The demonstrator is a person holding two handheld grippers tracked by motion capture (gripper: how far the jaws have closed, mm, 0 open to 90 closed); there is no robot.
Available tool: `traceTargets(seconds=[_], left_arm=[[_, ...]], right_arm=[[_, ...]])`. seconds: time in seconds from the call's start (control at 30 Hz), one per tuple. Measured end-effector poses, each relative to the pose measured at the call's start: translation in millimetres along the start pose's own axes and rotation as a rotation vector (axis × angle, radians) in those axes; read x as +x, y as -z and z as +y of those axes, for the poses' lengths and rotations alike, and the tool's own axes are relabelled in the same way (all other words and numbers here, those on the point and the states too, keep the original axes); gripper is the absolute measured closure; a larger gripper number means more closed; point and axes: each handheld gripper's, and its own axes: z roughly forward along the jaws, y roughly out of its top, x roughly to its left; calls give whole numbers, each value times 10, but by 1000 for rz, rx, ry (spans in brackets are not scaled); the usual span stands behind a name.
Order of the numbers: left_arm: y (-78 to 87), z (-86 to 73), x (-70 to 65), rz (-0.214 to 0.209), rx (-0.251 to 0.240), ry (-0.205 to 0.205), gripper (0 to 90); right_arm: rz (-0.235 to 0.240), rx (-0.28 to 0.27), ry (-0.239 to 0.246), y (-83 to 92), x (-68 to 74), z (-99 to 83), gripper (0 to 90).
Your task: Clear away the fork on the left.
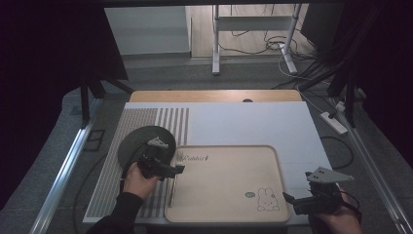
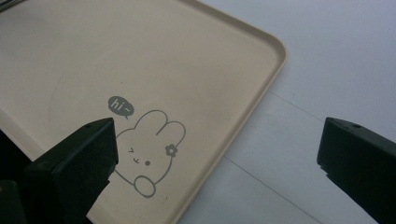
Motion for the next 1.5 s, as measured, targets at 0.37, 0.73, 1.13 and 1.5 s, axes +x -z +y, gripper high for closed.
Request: traceTargets(seconds=[0.37,0.73,1.13,1.5], left_arm=[[101,-81,-15,7,-54,-37,4],[214,-163,-32,13,-71,-55,0],[348,-301,-51,13,-113,-38,0],[493,-484,-45,33,-124,-11,0]], right_arm=[[-6,-9,-2,6,-6,0,0],[-3,0,0,-1,-7,1,0],[7,3,-1,-7,-10,0,0],[2,8,0,-8,-4,2,0]])
